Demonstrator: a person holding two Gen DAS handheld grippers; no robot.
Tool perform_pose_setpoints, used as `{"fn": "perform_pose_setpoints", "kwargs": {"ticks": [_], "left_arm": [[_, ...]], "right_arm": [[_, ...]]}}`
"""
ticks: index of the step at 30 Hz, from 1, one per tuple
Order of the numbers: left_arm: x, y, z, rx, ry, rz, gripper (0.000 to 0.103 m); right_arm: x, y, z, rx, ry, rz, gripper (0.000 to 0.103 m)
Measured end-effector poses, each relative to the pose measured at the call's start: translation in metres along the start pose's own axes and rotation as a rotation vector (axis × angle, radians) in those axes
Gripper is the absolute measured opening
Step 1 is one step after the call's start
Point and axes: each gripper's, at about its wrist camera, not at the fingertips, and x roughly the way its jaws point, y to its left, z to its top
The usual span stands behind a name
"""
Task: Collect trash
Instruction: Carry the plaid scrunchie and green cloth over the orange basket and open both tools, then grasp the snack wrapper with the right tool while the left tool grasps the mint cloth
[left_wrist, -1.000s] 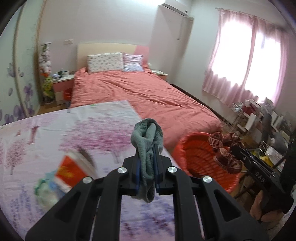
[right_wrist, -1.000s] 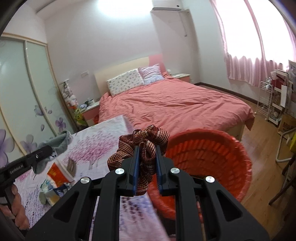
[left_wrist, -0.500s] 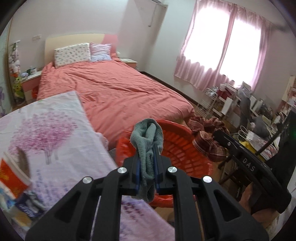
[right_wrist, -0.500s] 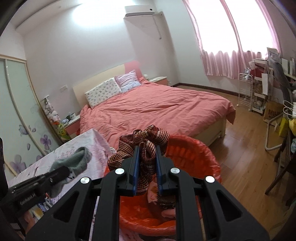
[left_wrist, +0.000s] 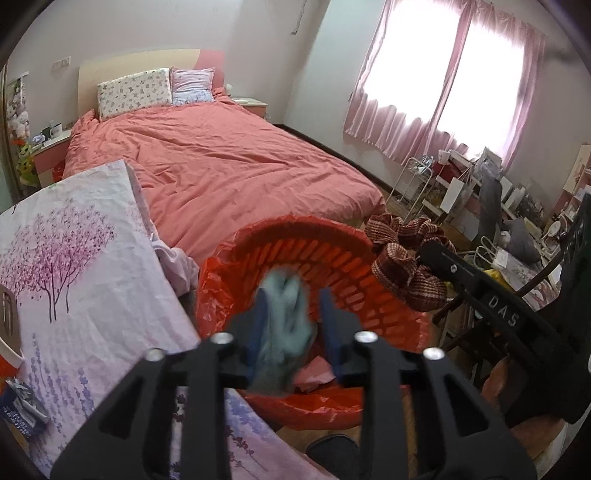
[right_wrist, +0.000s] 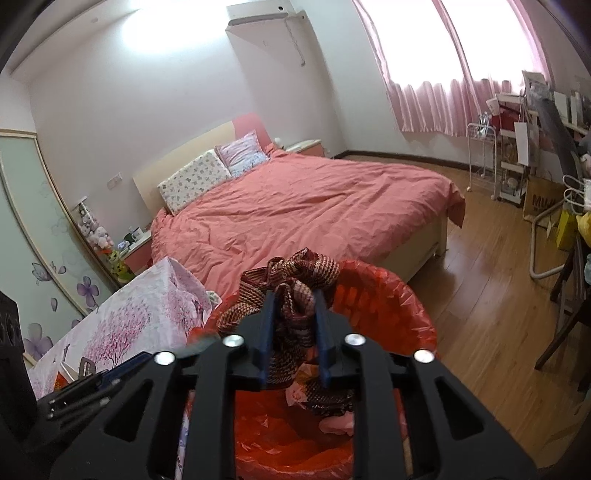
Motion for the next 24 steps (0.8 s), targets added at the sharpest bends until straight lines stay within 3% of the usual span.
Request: {"fn": "perform_pose_setpoints", "kwargs": {"ticks": [4, 24], "left_arm": [[0.0, 0.009, -0.004, -0.01, 0.01, 0.021, 0.047], [-0.047, 0.06, -0.024, -0.03, -0.01, 0.172, 0.053]], "right_arm": [[0.005, 0.001, -0.005, -0.012, 0.027, 0.005, 0.044], [0.0, 0.025, -0.015, -0.074, 0.057, -0.024, 0.045]]}}
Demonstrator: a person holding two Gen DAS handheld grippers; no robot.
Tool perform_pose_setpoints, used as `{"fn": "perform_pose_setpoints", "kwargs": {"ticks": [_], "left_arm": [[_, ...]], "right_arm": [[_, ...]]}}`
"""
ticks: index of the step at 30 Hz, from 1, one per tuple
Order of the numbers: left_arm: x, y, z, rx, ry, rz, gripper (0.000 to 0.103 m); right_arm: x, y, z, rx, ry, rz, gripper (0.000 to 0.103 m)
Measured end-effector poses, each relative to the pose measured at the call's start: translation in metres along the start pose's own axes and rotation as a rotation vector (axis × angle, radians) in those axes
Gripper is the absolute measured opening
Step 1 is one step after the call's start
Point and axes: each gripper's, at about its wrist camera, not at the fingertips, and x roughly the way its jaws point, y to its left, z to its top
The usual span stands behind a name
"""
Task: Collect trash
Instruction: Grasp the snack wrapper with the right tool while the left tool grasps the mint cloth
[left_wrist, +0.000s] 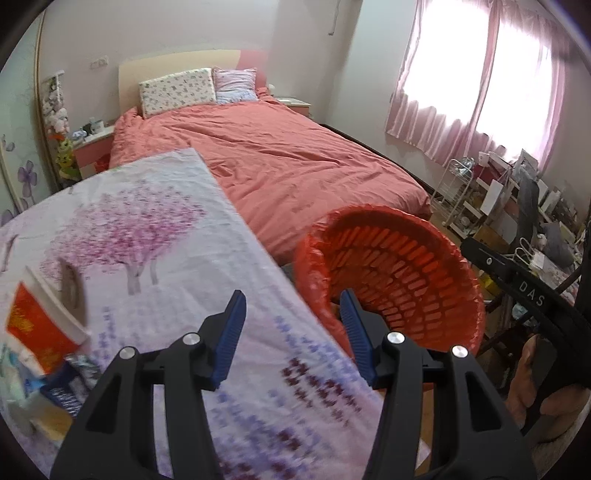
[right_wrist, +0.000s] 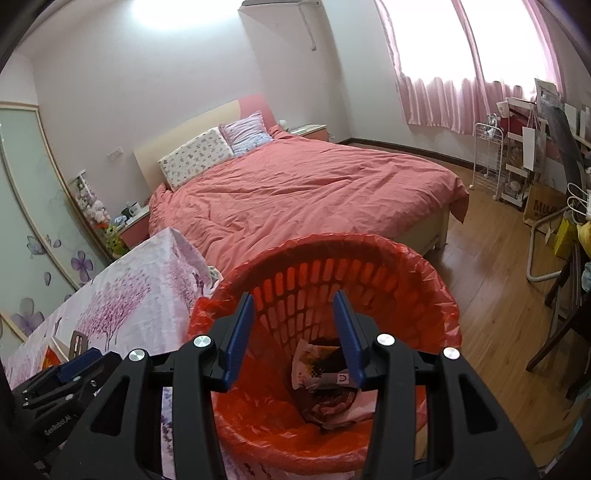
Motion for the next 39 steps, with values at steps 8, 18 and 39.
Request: {"fn": "perform_pose_setpoints", "kwargs": {"ticks": [8, 18, 39], "left_arm": [[-0.055, 0.052, -0.015, -0.052, -0.063, 0.08, 0.06], [-0.114, 0.172, -0.059, -0.205, -0.099, 0.317, 0.067], [-0.091, 0.267, -0.099, -0.452, 0.027, 0.312, 0.056]], "right_arm": [[-0.01, 0.032, -0.01, -0.055, 0.014, 0.04, 0.045], [-0.02, 0.096, -0.037, -0.186, 0.043, 0.124, 0.045], [-0.015, 0.185, -0.087, -0.329, 0.147, 0.244, 0.045]]}}
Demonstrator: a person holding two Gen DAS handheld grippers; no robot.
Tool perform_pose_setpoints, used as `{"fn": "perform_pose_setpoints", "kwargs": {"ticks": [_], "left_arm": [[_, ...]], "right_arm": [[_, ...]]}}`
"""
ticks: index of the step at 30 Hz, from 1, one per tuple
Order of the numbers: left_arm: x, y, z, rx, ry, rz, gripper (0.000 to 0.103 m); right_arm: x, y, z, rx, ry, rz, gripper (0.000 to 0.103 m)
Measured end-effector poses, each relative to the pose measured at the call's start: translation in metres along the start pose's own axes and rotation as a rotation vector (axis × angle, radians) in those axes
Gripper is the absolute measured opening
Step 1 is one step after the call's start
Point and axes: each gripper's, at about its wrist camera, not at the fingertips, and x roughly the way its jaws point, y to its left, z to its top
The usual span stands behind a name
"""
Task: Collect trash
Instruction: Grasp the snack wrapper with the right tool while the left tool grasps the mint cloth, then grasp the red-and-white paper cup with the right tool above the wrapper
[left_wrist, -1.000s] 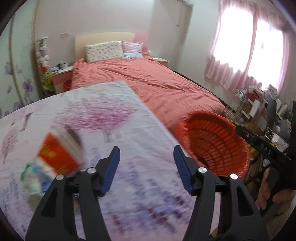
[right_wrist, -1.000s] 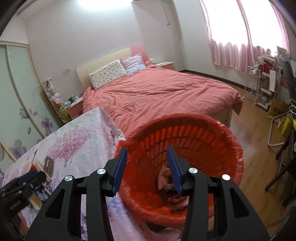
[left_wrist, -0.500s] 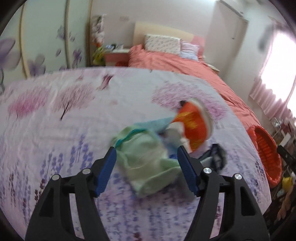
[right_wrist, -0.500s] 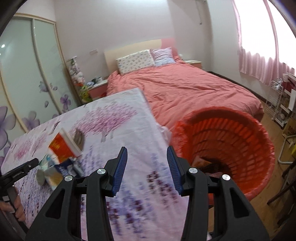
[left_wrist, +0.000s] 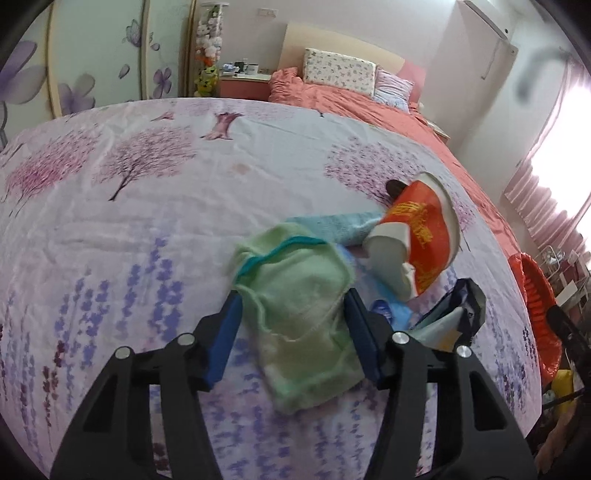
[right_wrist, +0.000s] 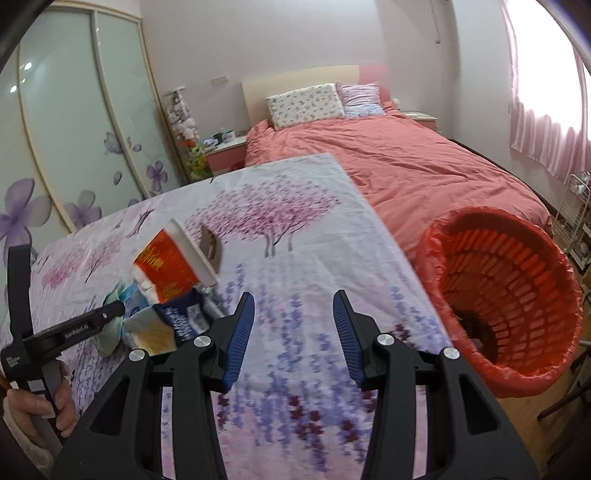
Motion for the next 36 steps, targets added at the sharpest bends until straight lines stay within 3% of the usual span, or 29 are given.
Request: {"fn": "perform_pose_setpoints", "kwargs": {"ticks": [6, 10, 12, 14, 17, 21, 26, 31, 36], "left_arm": [[0.001, 0.025, 0.0, -0.004, 0.002, 0.077, 0.056], [0.0, 0.017, -0.003, 0.015, -0.005, 0.092, 0.057], [0.002, 0.015, -0.003, 0.016, -0.012, 0.106, 0.049], [0.005, 0.011, -0.002, 0.04, -0.017, 0.139, 0.022], [0.005, 0.022, 0.004, 0.046, -0.006, 0.128, 0.011], [0.003, 0.051, 0.011, 0.029, -0.015, 0.193, 0.011], [0.002, 0.079, 0.017, -0.012, -0.021, 0.191, 0.017], [0.002, 0.078, 0.017, -0.005, -0.024, 0.186, 0.017], [0.002, 0.08, 0.017, -0.017, -0.025, 0.171, 0.018]], "right_arm": [[0.011, 0.025, -0.005, -0.026, 0.039, 0.051, 0.045], [0.016, 0.046, -0.007, -0.047, 0.06, 0.084, 0.045], [0.018, 0.055, -0.007, -0.062, 0.063, 0.092, 0.045], [0.019, 0.062, -0.006, -0.071, 0.064, 0.095, 0.045], [0.022, 0.07, -0.003, -0.065, 0.07, 0.113, 0.045], [0.031, 0.089, 0.003, -0.071, 0.079, 0.147, 0.045], [0.055, 0.116, 0.004, -0.103, 0.12, 0.148, 0.045], [0.067, 0.134, 0.0, -0.184, 0.122, 0.064, 0.045], [0.075, 0.128, -0.001, -0.213, 0.134, -0.041, 0.045]]}}
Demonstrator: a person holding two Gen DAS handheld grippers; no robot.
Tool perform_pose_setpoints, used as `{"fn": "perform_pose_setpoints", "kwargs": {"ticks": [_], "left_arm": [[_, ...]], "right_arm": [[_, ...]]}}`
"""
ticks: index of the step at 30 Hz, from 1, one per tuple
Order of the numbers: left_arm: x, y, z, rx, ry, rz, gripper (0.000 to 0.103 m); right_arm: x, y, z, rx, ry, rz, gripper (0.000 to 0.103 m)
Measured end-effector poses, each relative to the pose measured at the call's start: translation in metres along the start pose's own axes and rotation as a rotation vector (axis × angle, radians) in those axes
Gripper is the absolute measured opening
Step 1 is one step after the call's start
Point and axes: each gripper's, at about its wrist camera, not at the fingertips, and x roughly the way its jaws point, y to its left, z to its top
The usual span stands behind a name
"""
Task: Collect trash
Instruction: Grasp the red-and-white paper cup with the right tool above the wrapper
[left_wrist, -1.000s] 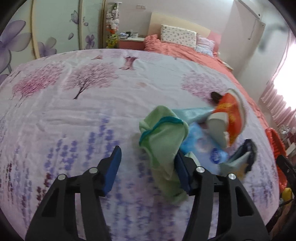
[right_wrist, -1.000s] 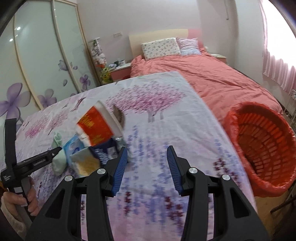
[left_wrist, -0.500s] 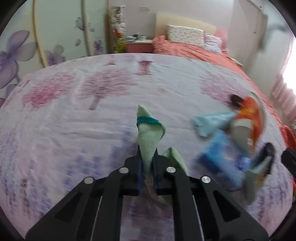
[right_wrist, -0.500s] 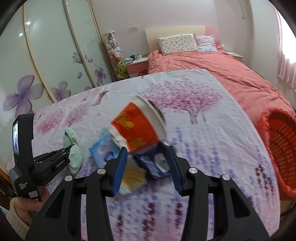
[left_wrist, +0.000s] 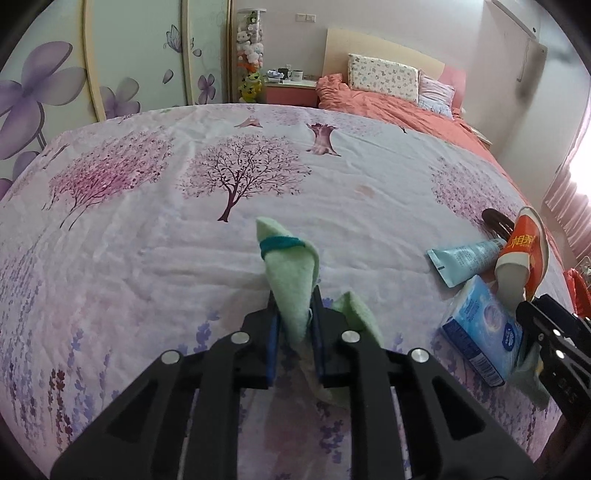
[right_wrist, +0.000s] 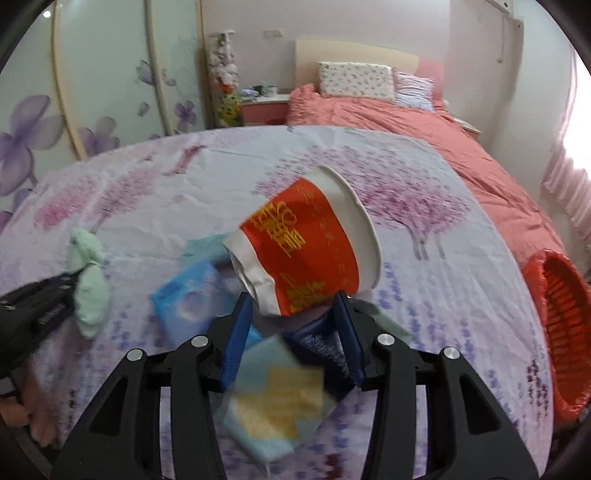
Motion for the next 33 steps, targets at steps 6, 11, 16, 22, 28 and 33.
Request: {"fn": "perform_pose_setpoints", "kwargs": {"ticks": [6, 11, 16, 22, 28, 33], "left_arm": [[0.0, 0.001, -0.001, -0.002, 0.0, -0.002, 0.018], [0.0, 0.001, -0.001, -0.001, 0.0, -0.001, 0.018], [0.0, 0.001, -0.001, -0.001, 0.0, -0.001, 0.018], [0.0, 0.0, -0.001, 0.0, 0.0, -0.001, 0.018], [0.0, 0.0, -0.001, 0.001, 0.0, 0.0, 0.018], [0.0, 0.001, -0.001, 0.004, 0.0, -0.002, 0.018]], "right_arm": [[0.0, -0.032, -0.002, 0.056, -0.004, -0.056, 0.045], [-0.004, -0.056, -0.005, 0.103, -0.01, -0.091, 0.045], [-0.012, -0.075, -0.007, 0.175, -0.03, -0.025, 0.045], [-0.014, -0.071, 0.001, 0.211, -0.059, 0.055, 0.062], [0.007, -0.07, 0.02, 0.294, -0.036, 0.054, 0.073], [0.027, -0.064, 0.023, 0.304, 0.017, 0.024, 0.075]]}}
